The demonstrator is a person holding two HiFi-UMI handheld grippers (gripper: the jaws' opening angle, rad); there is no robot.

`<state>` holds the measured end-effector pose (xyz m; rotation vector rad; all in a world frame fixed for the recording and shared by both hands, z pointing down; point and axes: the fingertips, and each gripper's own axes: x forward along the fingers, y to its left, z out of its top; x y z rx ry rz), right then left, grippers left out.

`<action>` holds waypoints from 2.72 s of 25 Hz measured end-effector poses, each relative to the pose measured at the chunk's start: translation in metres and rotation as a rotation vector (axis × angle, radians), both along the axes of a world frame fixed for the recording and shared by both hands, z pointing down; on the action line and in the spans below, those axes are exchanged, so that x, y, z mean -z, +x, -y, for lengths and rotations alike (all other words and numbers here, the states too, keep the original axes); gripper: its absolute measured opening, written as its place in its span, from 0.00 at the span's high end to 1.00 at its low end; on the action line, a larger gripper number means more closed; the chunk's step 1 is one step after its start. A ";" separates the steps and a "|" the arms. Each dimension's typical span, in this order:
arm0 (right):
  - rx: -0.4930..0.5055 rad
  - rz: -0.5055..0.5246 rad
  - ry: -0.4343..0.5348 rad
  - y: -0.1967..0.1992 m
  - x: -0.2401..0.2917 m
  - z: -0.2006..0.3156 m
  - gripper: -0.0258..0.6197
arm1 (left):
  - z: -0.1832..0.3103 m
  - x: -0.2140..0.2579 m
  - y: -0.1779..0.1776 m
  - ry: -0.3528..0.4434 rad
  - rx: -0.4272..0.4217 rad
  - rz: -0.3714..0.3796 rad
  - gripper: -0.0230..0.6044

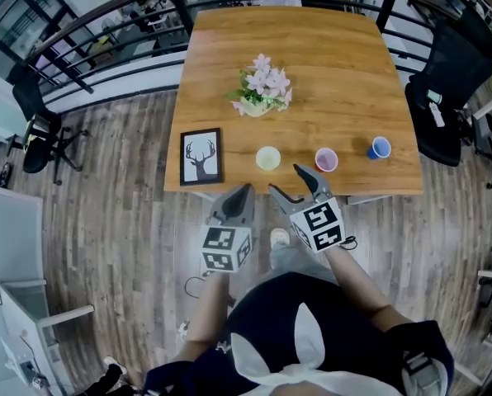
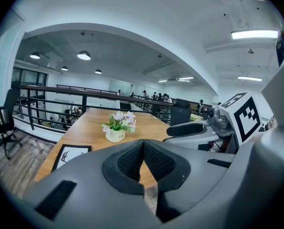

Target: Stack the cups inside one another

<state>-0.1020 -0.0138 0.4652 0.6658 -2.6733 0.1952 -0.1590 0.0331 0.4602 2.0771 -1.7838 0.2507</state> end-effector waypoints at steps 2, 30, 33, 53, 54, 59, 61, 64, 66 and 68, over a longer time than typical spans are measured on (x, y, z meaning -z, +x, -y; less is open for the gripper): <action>0.009 -0.018 -0.012 -0.005 -0.011 0.009 0.47 | 0.009 -0.006 -0.005 -0.012 0.007 -0.001 0.94; 0.071 -0.203 -0.120 -0.053 -0.121 0.064 0.42 | 0.062 -0.064 -0.045 -0.124 0.069 -0.019 0.94; 0.072 -0.224 -0.133 -0.057 -0.131 0.067 0.41 | 0.061 -0.067 -0.047 -0.135 0.075 -0.021 0.94; 0.096 -0.309 -0.168 -0.069 -0.159 0.076 0.46 | 0.061 -0.080 -0.046 -0.169 0.060 -0.044 0.94; 0.098 -0.313 -0.164 -0.068 -0.159 0.076 0.46 | 0.061 -0.080 -0.046 -0.169 0.060 -0.045 0.94; 0.100 -0.302 -0.171 -0.070 -0.158 0.073 0.46 | 0.056 -0.082 -0.046 -0.193 0.054 -0.049 0.94; 0.102 -0.302 -0.168 -0.071 -0.157 0.073 0.46 | 0.056 -0.081 -0.046 -0.192 0.055 -0.050 0.94; 0.105 -0.293 -0.169 -0.071 -0.154 0.073 0.46 | 0.058 -0.083 -0.048 -0.173 0.065 -0.047 0.94; 0.107 -0.284 -0.168 -0.071 -0.148 0.073 0.46 | 0.057 -0.083 -0.049 -0.173 0.068 -0.046 0.94; 0.107 -0.270 -0.162 -0.071 -0.139 0.074 0.46 | 0.055 -0.083 -0.049 -0.185 0.065 -0.046 0.94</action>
